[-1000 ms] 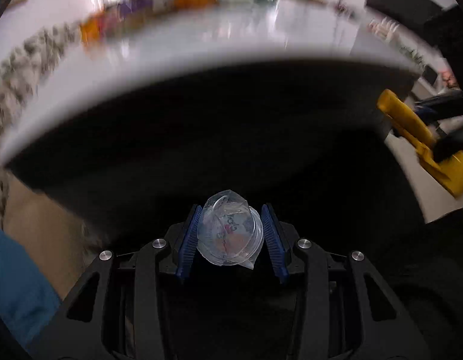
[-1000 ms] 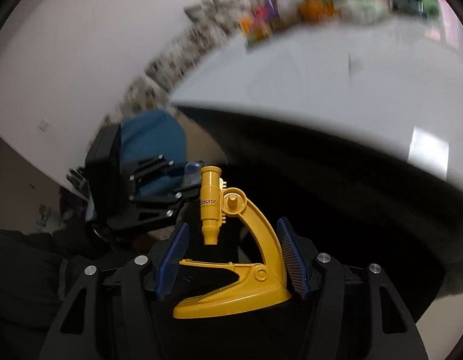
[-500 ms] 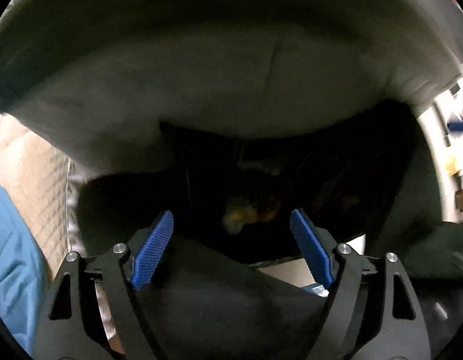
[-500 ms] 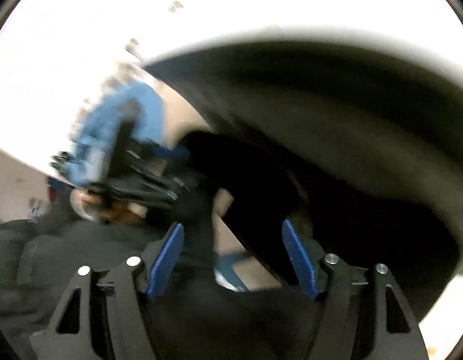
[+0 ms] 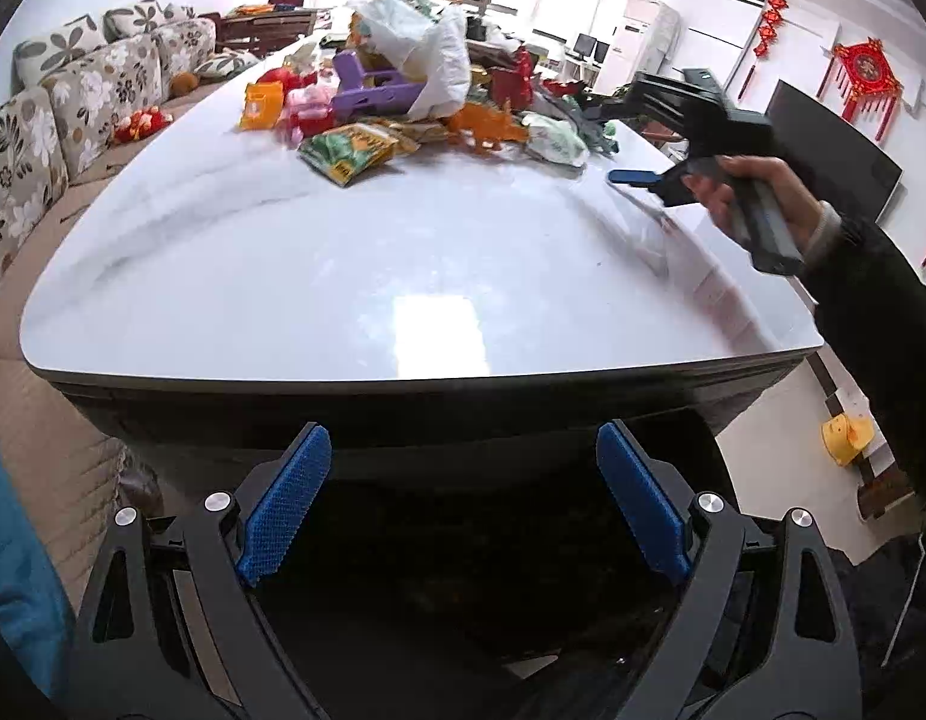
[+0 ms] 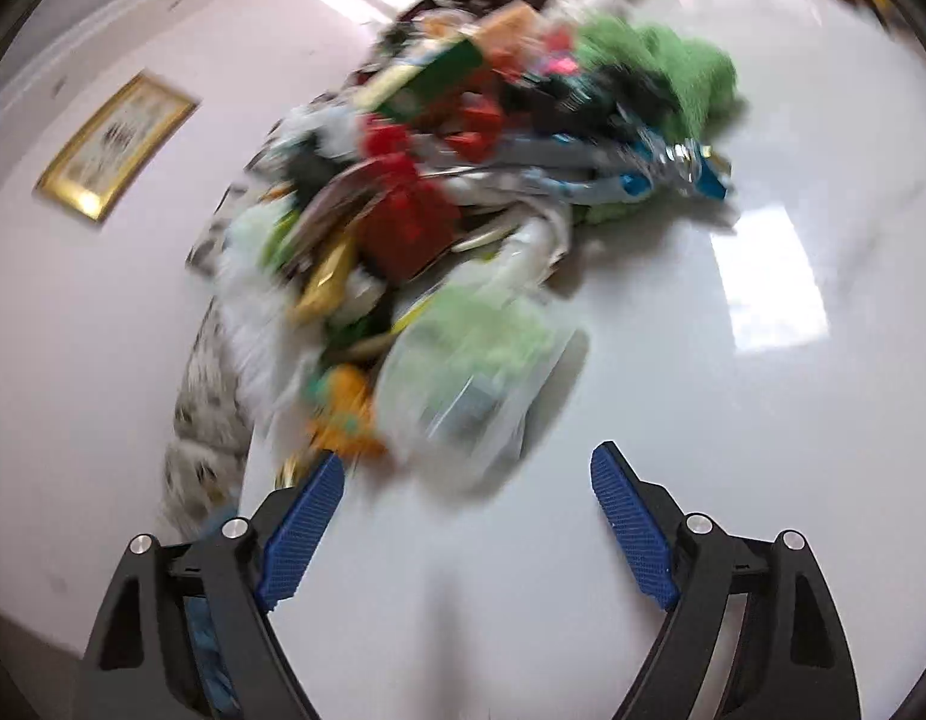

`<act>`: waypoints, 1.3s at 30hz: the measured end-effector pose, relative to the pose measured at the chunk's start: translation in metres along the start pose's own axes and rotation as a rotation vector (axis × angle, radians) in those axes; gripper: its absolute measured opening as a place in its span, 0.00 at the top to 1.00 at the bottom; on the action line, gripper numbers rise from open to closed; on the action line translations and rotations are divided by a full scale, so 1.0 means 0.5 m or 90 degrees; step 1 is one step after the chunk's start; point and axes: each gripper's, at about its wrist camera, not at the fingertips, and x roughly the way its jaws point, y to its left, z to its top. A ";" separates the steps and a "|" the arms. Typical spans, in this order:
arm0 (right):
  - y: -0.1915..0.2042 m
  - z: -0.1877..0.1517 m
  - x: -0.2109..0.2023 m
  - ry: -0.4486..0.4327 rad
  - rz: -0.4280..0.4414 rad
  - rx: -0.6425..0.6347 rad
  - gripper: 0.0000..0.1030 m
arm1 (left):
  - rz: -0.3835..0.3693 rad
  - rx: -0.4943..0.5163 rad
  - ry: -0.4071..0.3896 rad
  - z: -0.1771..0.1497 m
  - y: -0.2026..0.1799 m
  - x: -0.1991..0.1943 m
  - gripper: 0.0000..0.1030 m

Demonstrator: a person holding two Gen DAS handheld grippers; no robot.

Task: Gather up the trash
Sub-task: 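Grasp the white-capped tube with right tool while left tool grasps green snack bag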

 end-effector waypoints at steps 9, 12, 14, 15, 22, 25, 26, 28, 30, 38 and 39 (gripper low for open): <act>0.128 0.018 0.106 -0.007 -0.023 -0.158 0.82 | -0.014 -0.047 0.008 -0.001 0.039 0.006 0.14; 0.172 -0.020 0.022 -0.038 0.004 -0.219 0.83 | -0.002 -0.032 -0.020 0.024 0.033 -0.010 0.14; 0.181 -0.045 -0.040 -0.047 0.024 -0.239 0.83 | 0.007 -0.020 -0.036 0.059 0.026 -0.012 0.14; 0.182 -0.056 -0.064 -0.050 0.032 -0.241 0.83 | 0.017 -0.014 -0.046 0.077 0.025 -0.011 0.14; 0.156 -0.170 -0.208 -0.070 0.054 -0.252 0.83 | 0.067 -0.066 -0.043 0.238 0.074 0.106 0.14; 0.142 -0.208 -0.248 -0.086 0.040 -0.271 0.83 | 0.068 -0.110 -0.017 0.276 0.099 0.154 0.14; 0.140 -0.219 -0.260 -0.090 0.033 -0.278 0.83 | 0.074 -0.123 -0.008 0.288 0.100 0.171 0.14; 0.123 -0.233 -0.273 -0.087 0.032 -0.282 0.83 | 0.088 -0.134 0.005 0.304 0.094 0.198 0.14; 0.108 -0.241 -0.272 -0.079 0.038 -0.271 0.82 | 0.188 -0.130 0.017 0.320 0.084 0.233 0.14; 0.078 -0.262 -0.253 -0.055 0.065 -0.237 0.82 | 0.175 -0.137 -0.021 0.297 0.086 0.191 0.59; 0.082 -0.267 -0.252 -0.053 0.068 -0.239 0.82 | 0.162 -0.139 -0.034 0.289 0.084 0.171 0.59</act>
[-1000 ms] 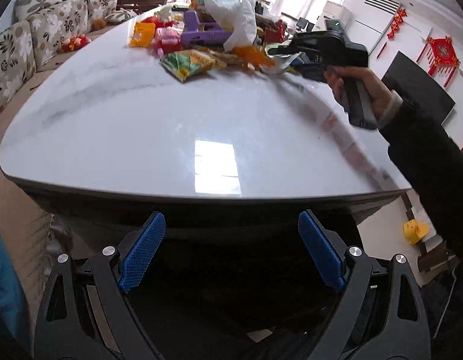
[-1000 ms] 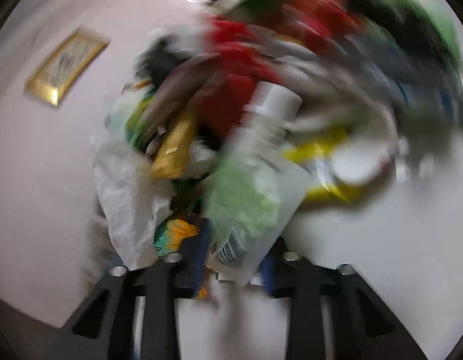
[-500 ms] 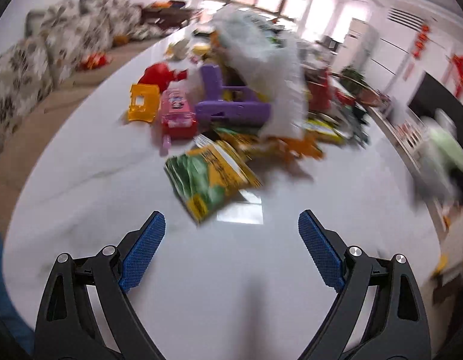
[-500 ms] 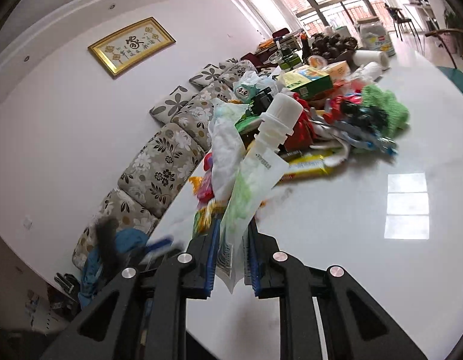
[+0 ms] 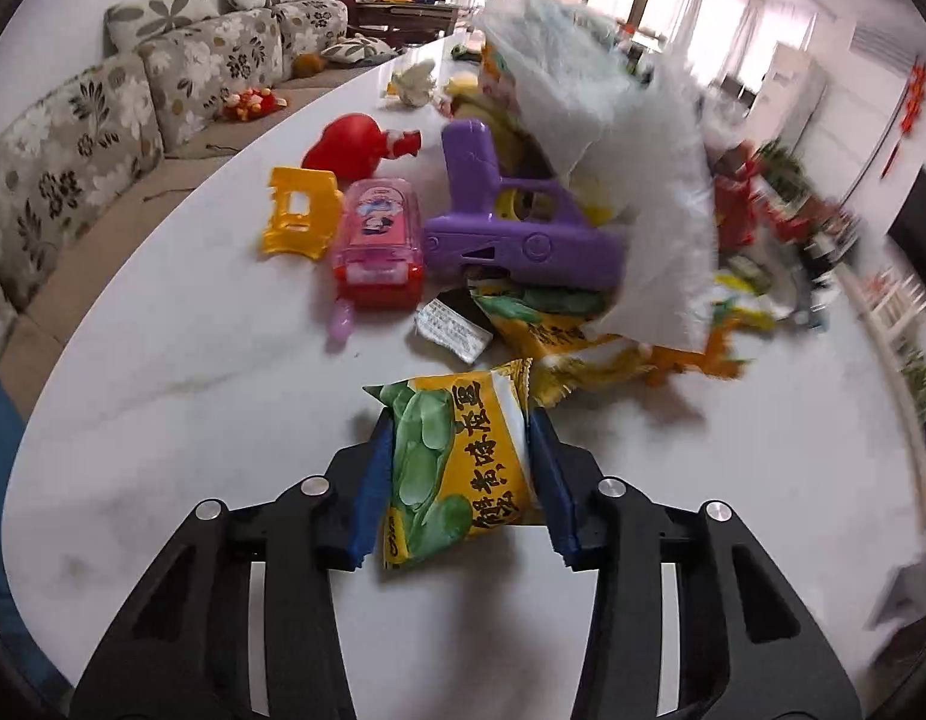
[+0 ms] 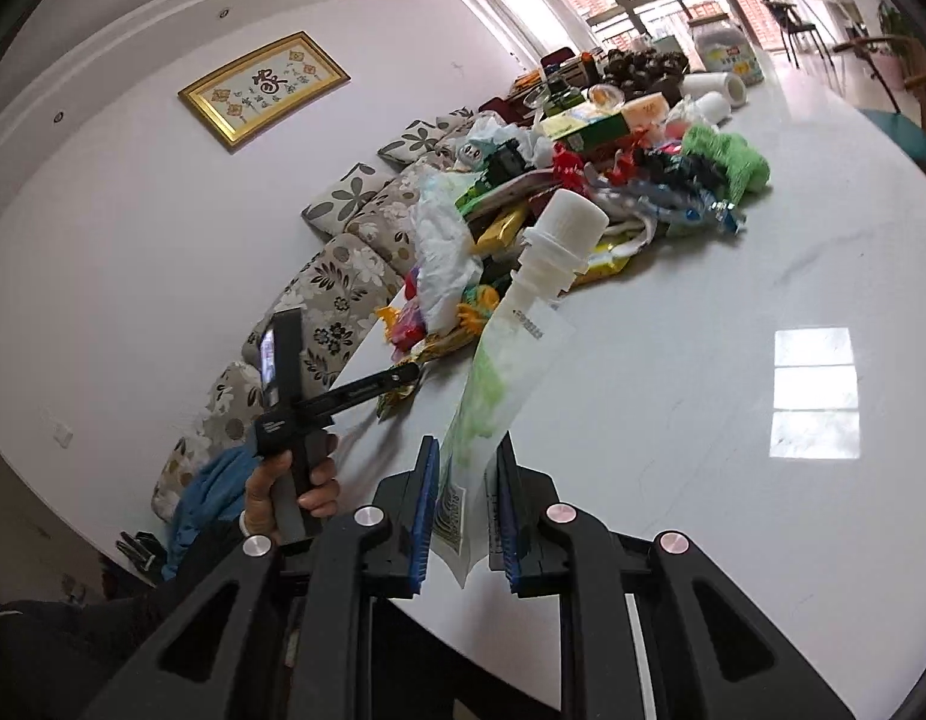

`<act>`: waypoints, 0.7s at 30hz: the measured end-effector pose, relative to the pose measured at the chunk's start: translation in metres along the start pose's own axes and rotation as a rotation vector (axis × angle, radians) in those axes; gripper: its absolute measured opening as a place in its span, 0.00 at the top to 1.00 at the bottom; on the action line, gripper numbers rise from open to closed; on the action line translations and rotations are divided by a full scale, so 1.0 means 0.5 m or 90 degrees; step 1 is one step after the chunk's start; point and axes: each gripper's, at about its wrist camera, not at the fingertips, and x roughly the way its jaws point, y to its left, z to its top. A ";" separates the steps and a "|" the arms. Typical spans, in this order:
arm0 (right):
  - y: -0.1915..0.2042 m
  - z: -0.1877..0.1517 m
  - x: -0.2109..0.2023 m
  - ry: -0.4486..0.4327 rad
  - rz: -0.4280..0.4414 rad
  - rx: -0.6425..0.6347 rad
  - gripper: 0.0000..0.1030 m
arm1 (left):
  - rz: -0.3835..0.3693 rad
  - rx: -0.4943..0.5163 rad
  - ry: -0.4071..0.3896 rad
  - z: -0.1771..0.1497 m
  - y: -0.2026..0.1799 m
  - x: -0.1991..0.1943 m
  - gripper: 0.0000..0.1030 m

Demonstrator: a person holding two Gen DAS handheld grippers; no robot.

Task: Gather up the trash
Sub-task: 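Grasp the white-capped tube with right tool while left tool grasps green snack bag, then carry the tube and snack bag into the bin and open both tools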

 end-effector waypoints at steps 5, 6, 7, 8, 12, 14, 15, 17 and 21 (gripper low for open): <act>0.037 -0.012 0.002 0.003 0.015 -0.029 0.82 | -0.051 0.073 -0.098 -0.063 -0.022 -0.155 0.60; 0.048 -0.015 -0.001 0.000 0.018 -0.035 0.82 | -0.061 0.087 -0.114 -0.078 -0.029 -0.185 0.60; 0.057 -0.017 -0.006 -0.002 0.023 -0.041 0.82 | -0.069 0.105 -0.131 -0.099 -0.035 -0.223 0.60; 0.067 -0.018 -0.011 -0.004 0.028 -0.045 0.82 | -0.070 0.117 -0.140 -0.110 -0.040 -0.242 0.60; 0.118 -0.036 -0.049 -0.020 0.046 -0.080 0.82 | -0.082 0.177 -0.162 -0.176 -0.054 -0.321 0.59; 0.141 -0.060 -0.063 -0.005 0.051 -0.107 0.82 | -0.075 0.219 -0.165 -0.218 -0.063 -0.347 0.59; 0.149 -0.071 -0.065 0.005 0.050 -0.118 0.82 | -0.069 0.235 -0.162 -0.241 -0.065 -0.355 0.59; 0.162 -0.110 -0.062 0.039 0.055 -0.143 0.82 | -0.080 0.252 -0.133 -0.284 -0.064 -0.353 0.59; 0.152 -0.229 -0.018 0.151 0.056 -0.160 0.82 | -0.076 0.273 -0.040 -0.372 -0.061 -0.305 0.59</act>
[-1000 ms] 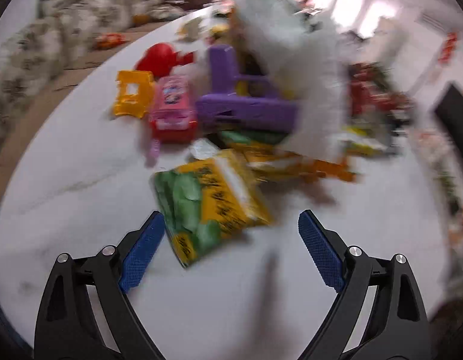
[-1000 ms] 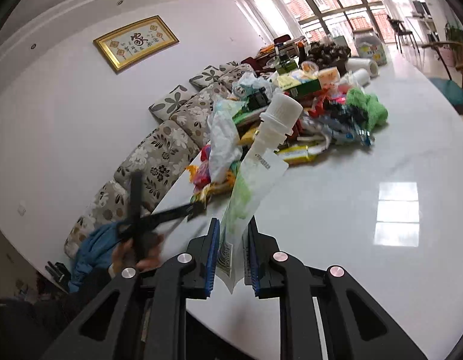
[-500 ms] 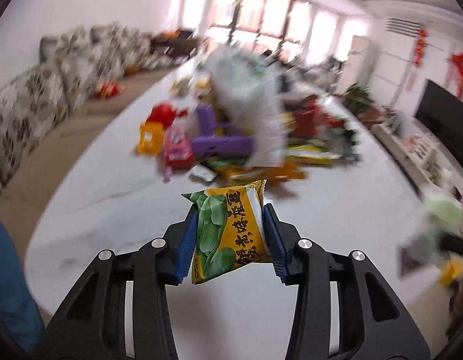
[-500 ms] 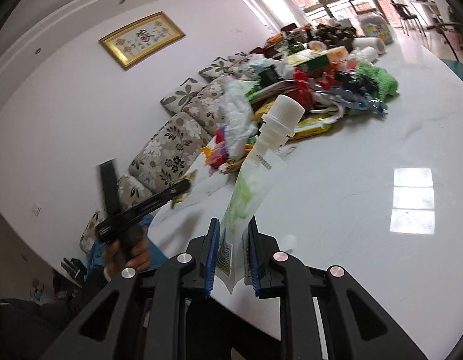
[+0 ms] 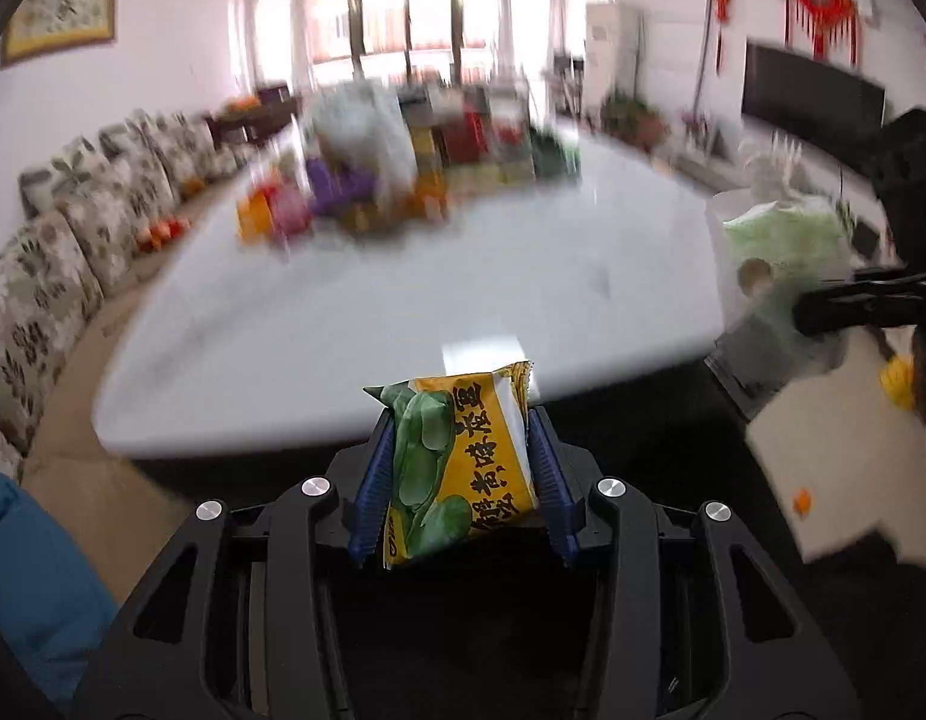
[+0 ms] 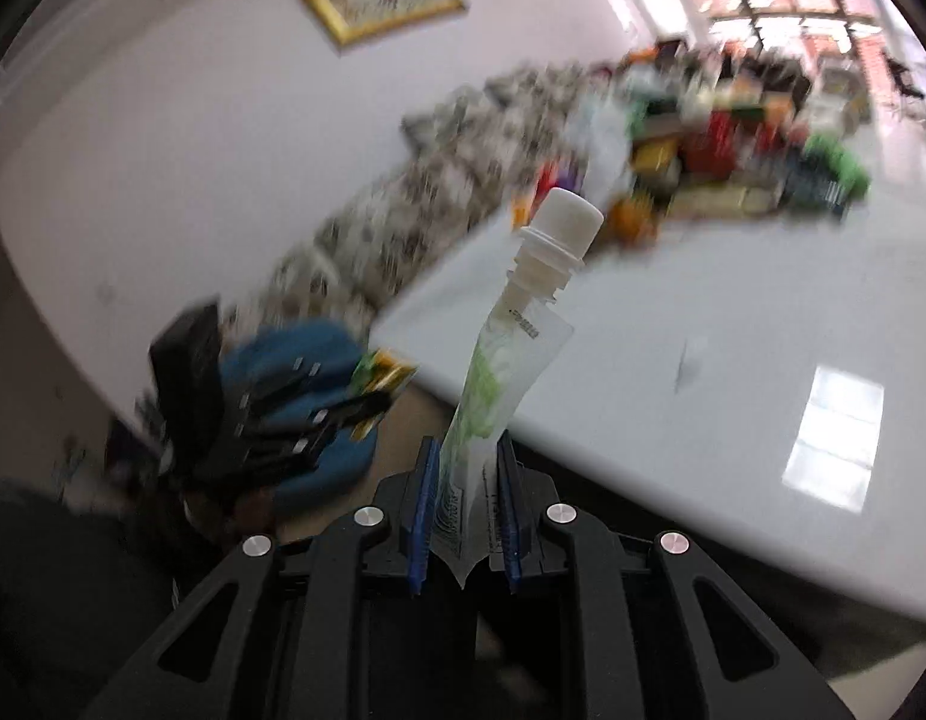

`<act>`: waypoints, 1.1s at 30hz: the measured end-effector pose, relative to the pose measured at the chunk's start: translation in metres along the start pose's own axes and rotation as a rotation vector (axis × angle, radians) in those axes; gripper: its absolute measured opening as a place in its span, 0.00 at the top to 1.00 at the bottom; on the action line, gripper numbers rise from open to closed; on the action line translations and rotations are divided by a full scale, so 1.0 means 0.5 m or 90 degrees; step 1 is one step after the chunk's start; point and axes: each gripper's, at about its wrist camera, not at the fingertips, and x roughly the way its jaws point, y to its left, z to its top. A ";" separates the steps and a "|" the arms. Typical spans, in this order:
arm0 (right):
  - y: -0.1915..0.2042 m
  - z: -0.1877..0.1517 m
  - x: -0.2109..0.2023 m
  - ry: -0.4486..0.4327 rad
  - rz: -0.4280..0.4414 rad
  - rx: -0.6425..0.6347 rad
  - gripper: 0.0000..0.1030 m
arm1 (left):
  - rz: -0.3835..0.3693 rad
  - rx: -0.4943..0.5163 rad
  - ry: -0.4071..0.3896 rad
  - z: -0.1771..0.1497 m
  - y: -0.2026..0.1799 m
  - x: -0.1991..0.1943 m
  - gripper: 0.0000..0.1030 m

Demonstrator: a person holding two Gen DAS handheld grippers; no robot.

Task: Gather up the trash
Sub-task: 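Carry the tube and snack bag into the bin and open both tools, then pinch the white plastic bag with right tool while left tool grasps green dinosaur toy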

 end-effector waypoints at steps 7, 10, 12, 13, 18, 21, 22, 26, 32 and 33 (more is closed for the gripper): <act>-0.096 -0.147 0.208 0.191 -0.030 0.035 0.80 | -0.029 0.015 0.204 -0.149 -0.023 0.205 0.56; -0.169 -0.196 0.325 0.293 -0.081 0.056 0.46 | -0.029 0.028 0.332 -0.212 -0.026 0.339 0.23; -0.201 -0.223 0.379 0.344 -0.143 0.038 0.38 | -0.001 0.026 0.409 -0.254 -0.017 0.418 0.19; -0.210 -0.230 0.390 0.359 -0.151 0.040 0.40 | 0.001 0.023 0.429 -0.262 -0.013 0.434 0.19; -0.164 -0.195 0.283 0.303 -0.096 0.043 0.42 | -0.034 -0.020 0.403 -0.241 0.025 0.386 0.19; -0.098 -0.135 0.156 0.223 -0.045 0.018 0.39 | -0.070 -0.053 0.330 -0.189 0.053 0.280 0.19; -0.079 -0.095 0.112 0.186 -0.028 0.009 0.37 | -0.084 -0.063 0.296 -0.165 0.063 0.238 0.19; -0.062 0.060 0.016 0.039 -0.033 -0.024 0.26 | -0.088 -0.057 0.157 -0.050 0.079 0.114 0.16; -0.100 0.384 0.085 -0.124 -0.142 -0.085 0.26 | -0.041 -0.069 -0.018 0.110 0.108 0.045 0.14; -0.101 0.418 0.105 -0.132 -0.166 -0.092 0.26 | -0.033 -0.083 -0.028 0.131 0.112 0.051 0.14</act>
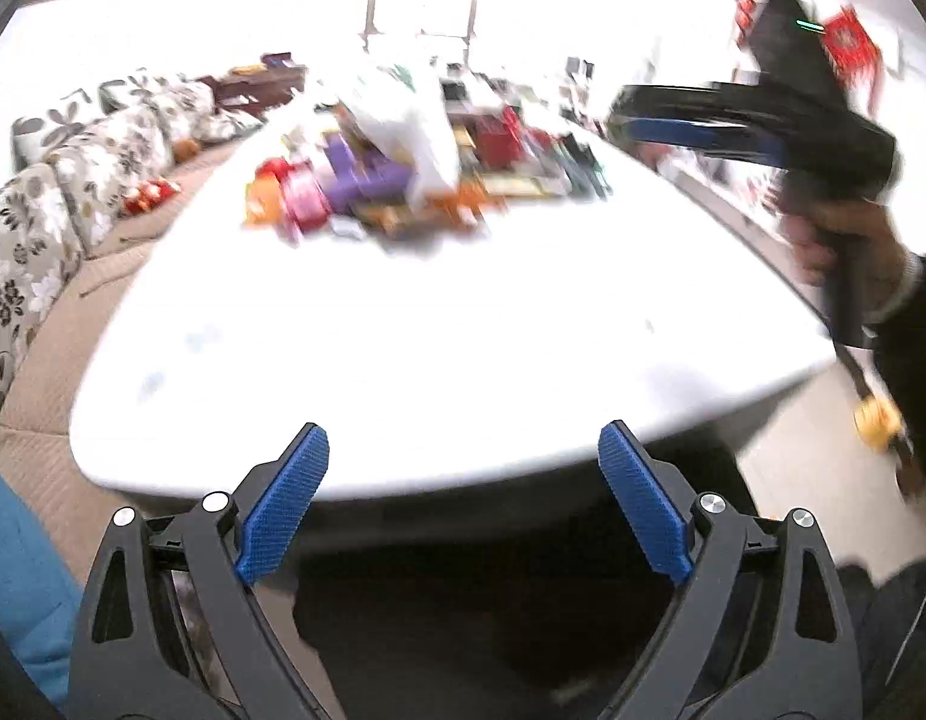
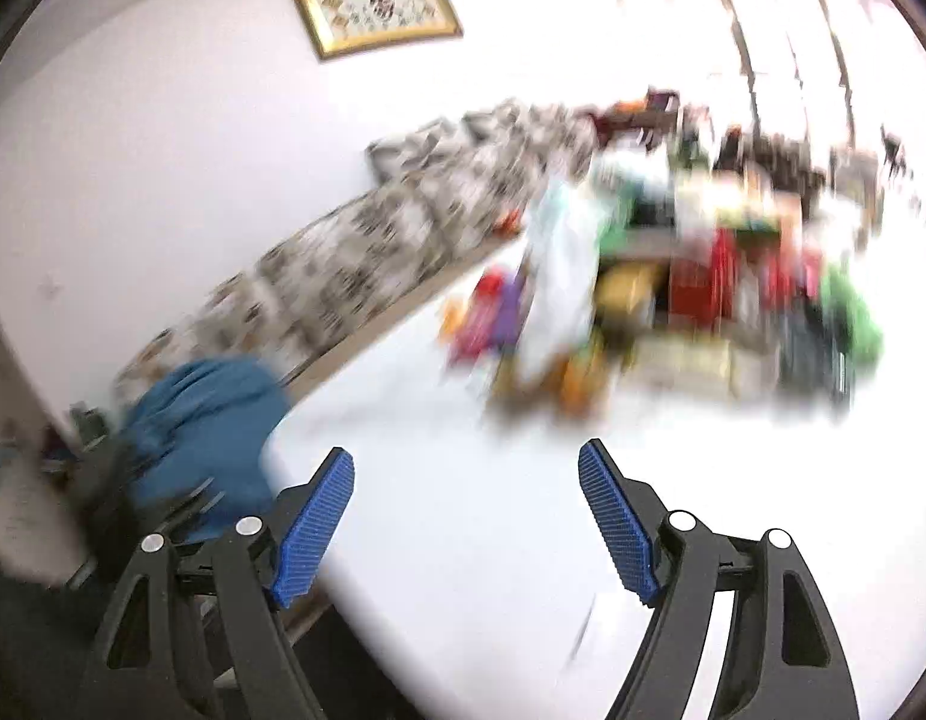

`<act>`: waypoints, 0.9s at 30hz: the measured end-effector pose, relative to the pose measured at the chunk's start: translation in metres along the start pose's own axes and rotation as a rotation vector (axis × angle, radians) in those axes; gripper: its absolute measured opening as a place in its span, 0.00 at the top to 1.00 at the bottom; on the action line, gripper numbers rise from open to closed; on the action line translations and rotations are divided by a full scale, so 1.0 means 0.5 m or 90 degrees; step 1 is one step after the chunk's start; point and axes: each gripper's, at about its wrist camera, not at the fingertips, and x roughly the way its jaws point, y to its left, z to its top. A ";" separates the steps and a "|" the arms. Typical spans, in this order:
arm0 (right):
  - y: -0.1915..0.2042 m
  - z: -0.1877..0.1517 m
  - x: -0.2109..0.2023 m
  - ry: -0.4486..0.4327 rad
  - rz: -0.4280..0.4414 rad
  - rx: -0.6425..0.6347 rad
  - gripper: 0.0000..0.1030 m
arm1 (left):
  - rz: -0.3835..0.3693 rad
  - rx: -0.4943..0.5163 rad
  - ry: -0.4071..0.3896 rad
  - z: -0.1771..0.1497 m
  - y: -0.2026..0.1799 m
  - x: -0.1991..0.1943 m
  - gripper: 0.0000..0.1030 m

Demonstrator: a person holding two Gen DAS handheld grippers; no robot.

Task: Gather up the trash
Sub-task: 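Pinch the white plastic bag with right tool while left tool grasps green dinosaur toy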

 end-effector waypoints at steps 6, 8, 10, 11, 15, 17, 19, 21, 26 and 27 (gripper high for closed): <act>-0.036 0.127 0.249 0.049 -0.066 0.018 0.26 | -0.028 -0.077 0.007 -0.003 0.061 0.029 0.14; -0.043 0.134 0.303 0.071 -0.093 0.028 0.26 | -0.035 -0.085 0.016 -0.015 0.062 0.044 0.13; -0.051 0.145 0.350 0.088 -0.113 0.037 0.35 | -0.039 -0.092 0.026 -0.028 0.070 0.055 0.14; -0.053 0.149 0.369 0.100 -0.109 0.035 0.64 | -0.046 -0.098 0.031 -0.032 0.075 0.061 0.14; -0.038 0.140 0.326 0.083 -0.073 0.042 1.00 | -0.049 -0.109 0.037 -0.049 0.081 0.059 0.14; -0.029 0.132 0.255 0.046 -0.045 0.038 1.00 | -0.048 -0.102 0.027 -0.053 0.078 0.047 0.14; -0.028 0.113 0.155 0.016 0.009 0.058 1.00 | -0.050 -0.097 0.025 -0.055 0.076 0.044 0.14; -0.028 0.092 0.070 -0.006 0.032 0.063 1.00 | -0.054 -0.092 0.024 -0.049 0.071 0.046 0.14; -0.038 0.021 -0.121 -0.040 0.017 0.059 0.99 | -0.046 -0.071 0.011 -0.013 0.053 0.054 0.14; -0.043 -0.004 -0.157 -0.046 0.001 0.064 0.99 | -0.045 -0.066 0.008 -0.003 0.050 0.059 0.14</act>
